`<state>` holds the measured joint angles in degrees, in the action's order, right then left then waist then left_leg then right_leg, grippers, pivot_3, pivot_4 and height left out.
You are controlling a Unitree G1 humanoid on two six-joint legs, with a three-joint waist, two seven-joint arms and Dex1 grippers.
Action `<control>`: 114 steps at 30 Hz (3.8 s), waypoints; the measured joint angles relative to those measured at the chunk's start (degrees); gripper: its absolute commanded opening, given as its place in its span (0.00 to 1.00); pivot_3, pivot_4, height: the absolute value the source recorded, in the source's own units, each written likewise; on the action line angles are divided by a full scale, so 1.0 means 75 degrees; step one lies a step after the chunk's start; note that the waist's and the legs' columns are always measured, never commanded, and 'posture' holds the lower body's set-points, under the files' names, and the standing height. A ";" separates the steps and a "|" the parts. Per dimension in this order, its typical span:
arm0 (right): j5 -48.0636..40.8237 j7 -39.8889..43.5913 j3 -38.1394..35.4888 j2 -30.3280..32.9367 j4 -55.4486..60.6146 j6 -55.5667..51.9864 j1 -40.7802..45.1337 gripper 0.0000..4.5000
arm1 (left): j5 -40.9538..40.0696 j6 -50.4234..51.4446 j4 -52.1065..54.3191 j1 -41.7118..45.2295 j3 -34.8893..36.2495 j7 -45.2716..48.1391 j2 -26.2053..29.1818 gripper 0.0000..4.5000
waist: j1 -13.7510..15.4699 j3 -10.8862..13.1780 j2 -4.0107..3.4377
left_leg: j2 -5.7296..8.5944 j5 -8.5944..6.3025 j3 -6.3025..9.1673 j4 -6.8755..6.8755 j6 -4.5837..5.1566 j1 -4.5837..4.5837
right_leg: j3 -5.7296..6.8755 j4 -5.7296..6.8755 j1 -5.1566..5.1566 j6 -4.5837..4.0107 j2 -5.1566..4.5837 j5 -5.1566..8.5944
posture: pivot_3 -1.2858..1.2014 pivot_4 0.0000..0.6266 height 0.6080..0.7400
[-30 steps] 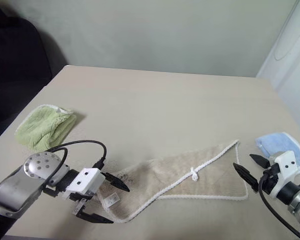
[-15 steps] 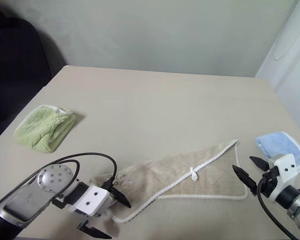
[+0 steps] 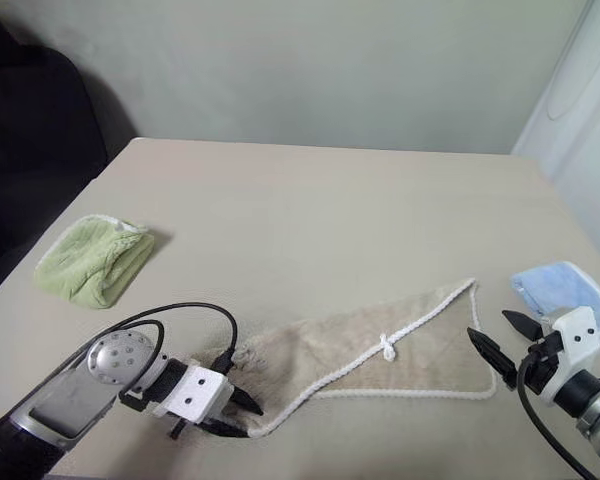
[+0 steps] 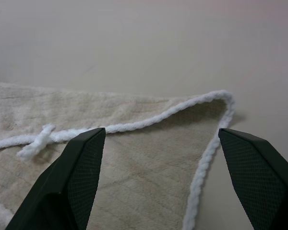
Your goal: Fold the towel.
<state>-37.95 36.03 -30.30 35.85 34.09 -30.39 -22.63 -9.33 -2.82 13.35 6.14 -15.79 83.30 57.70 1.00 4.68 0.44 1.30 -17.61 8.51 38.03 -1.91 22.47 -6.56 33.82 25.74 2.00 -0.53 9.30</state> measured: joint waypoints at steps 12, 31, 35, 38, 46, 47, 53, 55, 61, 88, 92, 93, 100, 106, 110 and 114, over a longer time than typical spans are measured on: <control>0.0108 0.0105 0.0332 0.0310 -0.0276 -0.0002 0.0705 0.88 | -0.1859 0.2203 0.0398 -0.0284 0.0849 -0.0201 -0.0032 0.01 | -0.0088 0.0002 0.0036 | -0.0001 -0.0014 0.0000 -0.0002 -0.0021 -0.0030 | -0.0001 0.0010 0.0016 0.0016 -0.0001 0.0013 | 0.52 0.24 1.00; 0.4207 0.2642 0.4153 0.2324 -0.6616 0.4110 0.5457 1.00 | -0.3237 0.3955 -0.0163 0.0495 0.2617 -0.2083 -0.1036 0.00 | -0.0064 0.0030 0.0049 | -0.0003 0.0037 -0.0006 -0.0003 0.0031 -0.0078 | -0.0001 0.0014 -0.0024 -0.0063 -0.0009 -0.0055 | 0.52 0.24 1.00; 0.4793 0.2727 0.4680 0.1873 -0.8150 0.4935 0.6640 1.00 | -0.3245 0.3983 -0.0075 0.0419 0.2711 -0.2359 -0.1164 0.00 | -0.0064 0.0035 0.0048 | -0.0004 0.0050 -0.0006 -0.0006 0.0052 -0.0083 | 0.0002 0.0011 -0.0028 -0.0043 -0.0009 -0.0073 | 0.52 0.24 1.00; 0.5163 0.2722 0.4907 0.1623 -0.9184 0.5515 0.7322 1.00 | -0.3245 0.4036 -0.0036 0.0381 0.2740 -0.2501 -0.1185 0.00 | -0.0039 0.0037 0.0050 | -0.0003 0.0053 -0.0003 -0.0006 0.0054 -0.0084 | 0.0003 0.0011 -0.0031 -0.0042 -0.0011 -0.0079 | 0.52 0.24 1.00; 0.5548 0.2872 0.5099 0.1381 -1.0386 0.6480 0.7792 0.65 | -0.3244 0.4041 0.0033 0.0331 0.2884 -0.2678 -0.1187 0.00 | 0.0047 0.0045 0.0058 | 0.0001 0.0027 -0.0006 -0.0005 0.0005 -0.0083 | 0.0012 0.0010 -0.0037 -0.0053 -0.0024 -0.0086 | 0.52 0.24 1.00; 0.5544 0.2926 0.5097 0.1386 -1.0383 0.6521 0.7791 0.57 | -0.3243 0.4040 0.0033 0.0332 0.2918 -0.2685 -0.1187 0.00 | 0.0046 0.0046 0.0059 | 0.0001 0.0026 -0.0007 -0.0006 0.0003 -0.0084 | 0.0012 0.0009 -0.0038 -0.0055 -0.0024 -0.0087 | 0.52 0.24 1.00; 0.5459 0.3164 0.4953 0.1704 -1.0009 0.6598 0.7449 0.11 | -0.3243 0.4041 0.0028 0.0284 0.3037 -0.2718 -0.1186 0.00 | 0.0058 0.0052 0.0067 | 0.0001 0.0028 -0.0007 -0.0005 -0.0001 -0.0083 | 0.0015 0.0007 -0.0040 -0.0056 -0.0027 -0.0087 | 0.52 0.24 1.00; 0.5346 0.3232 0.4823 0.1788 -0.9737 0.6563 0.7197 0.01 | -0.3233 0.4039 0.0000 0.0295 0.3043 -0.2731 -0.1194 0.00 | 0.0057 0.0055 0.0071 | 0.0001 0.0029 -0.0009 -0.0005 -0.0003 -0.0084 | 0.0015 0.0007 -0.0042 -0.0056 -0.0027 -0.0087 | 0.52 0.24 1.00; 0.5222 0.3169 0.4627 0.1843 -0.9068 0.6316 0.6820 0.01 | -0.3157 0.3956 -0.0310 0.0636 0.3004 -0.2832 -0.1472 0.00 | 0.0051 0.0061 0.0072 | 0.0001 0.0035 -0.0013 -0.0005 -0.0006 -0.0086 | 0.0013 0.0008 -0.0042 -0.0056 -0.0028 -0.0087 | 0.52 0.24 1.00; 0.3744 0.2946 0.2351 0.3113 -0.6456 0.4310 0.6832 0.01 | -0.3319 0.2784 -0.4072 0.4402 0.4261 -0.3132 -0.2342 0.00 | 0.0109 0.0189 0.0061 | 0.0003 0.0154 -0.0013 -0.0049 0.0114 -0.0065 | 0.0039 -0.0238 -0.0131 0.0053 -0.0036 -0.0244 | 0.52 0.24 1.00; 0.2836 0.3221 0.1610 0.2523 -0.3962 0.2963 0.3236 0.01 | -0.3906 0.3816 -0.2531 0.1838 0.4676 -0.2811 -0.1958 0.00 | 0.0127 0.0220 0.0080 | 0.0014 0.0086 -0.0016 0.0013 0.0032 -0.0047 | 0.0014 -0.0180 -0.0118 -0.0004 -0.0001 -0.0174 | 0.52 0.24 1.00; 0.2614 0.3245 0.1377 0.2454 -0.3379 0.2625 0.2629 0.01 | -0.4068 0.4044 -0.2105 0.1441 0.4752 -0.2808 -0.1867 0.00 | 0.0135 0.0229 0.0076 | 0.0024 0.0093 -0.0022 0.0018 0.0028 -0.0024 | 0.0009 -0.0170 -0.0093 -0.0001 -0.0010 -0.0168 | 0.52 0.24 1.00; 0.1573 0.3745 0.0065 0.2226 -0.1036 0.1318 -0.0267 0.01 | -0.4868 0.5063 -0.0156 -0.0756 0.5662 -0.2617 -0.1137 0.00 | 0.0060 0.0236 0.0095 | 0.0003 0.0073 -0.0021 0.0026 0.0017 -0.0031 | -0.0001 -0.0118 -0.0085 0.0033 0.0014 0.0108 | 0.52 0.24 1.00; 0.1421 0.4035 -0.0047 0.2234 -0.1022 0.1161 -0.0496 0.01 | -0.4892 0.5326 0.0176 -0.1529 0.5861 -0.2445 -0.0845 0.00 | 0.0005 0.0224 0.0101 | 0.0004 0.0052 -0.0022 0.0030 0.0015 -0.0036 | -0.0002 -0.0081 -0.0062 -0.0002 0.0014 0.0085 | 0.52 0.24 1.00; 0.1454 0.4037 0.0178 0.2430 -0.1347 0.1168 0.0323 0.01 | -0.4862 0.5383 0.0025 -0.1271 0.5742 -0.2508 -0.0866 0.00 | -0.0015 0.0206 0.0109 | 0.0006 0.0032 -0.0023 0.0024 0.0012 -0.0074 | -0.0001 -0.0036 -0.0074 -0.0103 0.0017 0.0023 | 0.52 0.24 1.00; 0.1947 0.3961 0.0949 0.2652 -0.2239 0.1449 0.1600 0.01 | -0.4715 0.5372 -0.0568 -0.0533 0.5444 -0.2806 -0.1068 0.00 | -0.0010 0.0192 0.0113 | 0.0009 0.0035 -0.0020 0.0029 0.0013 -0.0091 | -0.0002 0.0010 -0.0075 -0.0108 0.0013 0.0020 | 0.52 0.24 1.00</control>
<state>-23.35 65.74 -23.18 55.74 17.30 -19.52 -10.63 -44.69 37.47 9.09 2.14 25.05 62.26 49.69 0.93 6.12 1.28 1.37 -17.35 8.36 38.25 -1.81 21.79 -6.57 33.89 25.18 1.19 -0.43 9.45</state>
